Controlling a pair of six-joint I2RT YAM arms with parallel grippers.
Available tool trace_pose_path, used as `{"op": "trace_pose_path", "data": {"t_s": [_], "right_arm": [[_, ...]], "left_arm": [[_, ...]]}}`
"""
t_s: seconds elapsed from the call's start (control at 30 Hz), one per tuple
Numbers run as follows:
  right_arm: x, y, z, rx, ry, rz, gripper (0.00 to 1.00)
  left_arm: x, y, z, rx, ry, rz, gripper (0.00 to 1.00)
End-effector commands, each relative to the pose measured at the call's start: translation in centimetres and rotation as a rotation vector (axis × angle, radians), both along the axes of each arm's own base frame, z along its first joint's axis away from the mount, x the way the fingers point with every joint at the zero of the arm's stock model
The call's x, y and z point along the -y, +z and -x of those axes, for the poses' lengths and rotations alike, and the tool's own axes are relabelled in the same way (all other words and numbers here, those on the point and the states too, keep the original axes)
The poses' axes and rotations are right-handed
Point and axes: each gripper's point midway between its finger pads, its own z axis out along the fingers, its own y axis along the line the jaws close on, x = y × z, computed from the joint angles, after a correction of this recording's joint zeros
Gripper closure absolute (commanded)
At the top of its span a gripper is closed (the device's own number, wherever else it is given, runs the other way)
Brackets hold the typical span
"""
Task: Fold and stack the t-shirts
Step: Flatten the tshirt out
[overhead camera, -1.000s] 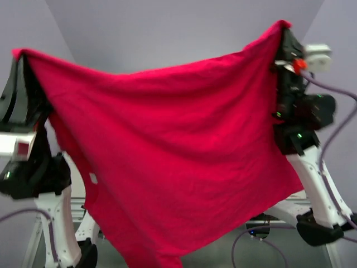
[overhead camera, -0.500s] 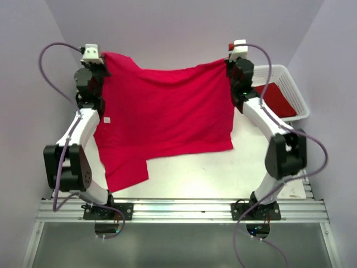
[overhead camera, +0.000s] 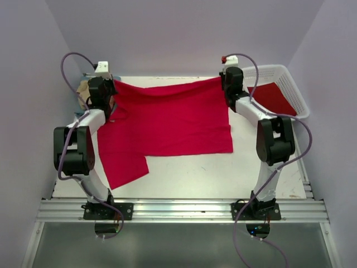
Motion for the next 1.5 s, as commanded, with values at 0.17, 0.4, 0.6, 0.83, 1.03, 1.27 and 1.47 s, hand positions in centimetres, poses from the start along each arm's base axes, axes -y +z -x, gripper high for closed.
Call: {"op": "trace_pose_path", "data": {"t_s": [0.17,0.4,0.6,0.83,1.03,1.27,1.47], "right_arm": [[0.9,16.6,4.5,0.376,-0.004,-0.063,1.00],[-0.1,27.8,16.7,0.650,0.049,-0.027,1.00],[0.5,38.1,31.2,0.925,0.190,-0.094,1.00],[3.4,43.1,38.1,1.075,0.245,-0.205,1.00],[3.2,40.0,32.3,0.899,0.066,-0.130,1.00],[1.0,29.8,23.4,0.541,-0.137,-0.033,1.00],[-1.4,17.7,15.9,0.250,-0.188,0.025,1.00]], "left_arm": [[1.6,18.1,5.0,0.412,-0.035,-0.006,1.00],[4.3,30.6,17.1,0.667,-0.052,-0.072,1.00],[6.1,41.1,32.8,0.961,-0.170,-0.073,1.00],[7.7,47.2,43.5,1.148,-0.346,-0.091,1.00],[6.3,46.4,39.6,1.080,-0.255,-0.088,1.00],[4.6,36.6,24.7,0.745,-0.216,0.035,1.00],[3.0,22.2,14.6,0.419,-0.143,0.107,1.00]]}}
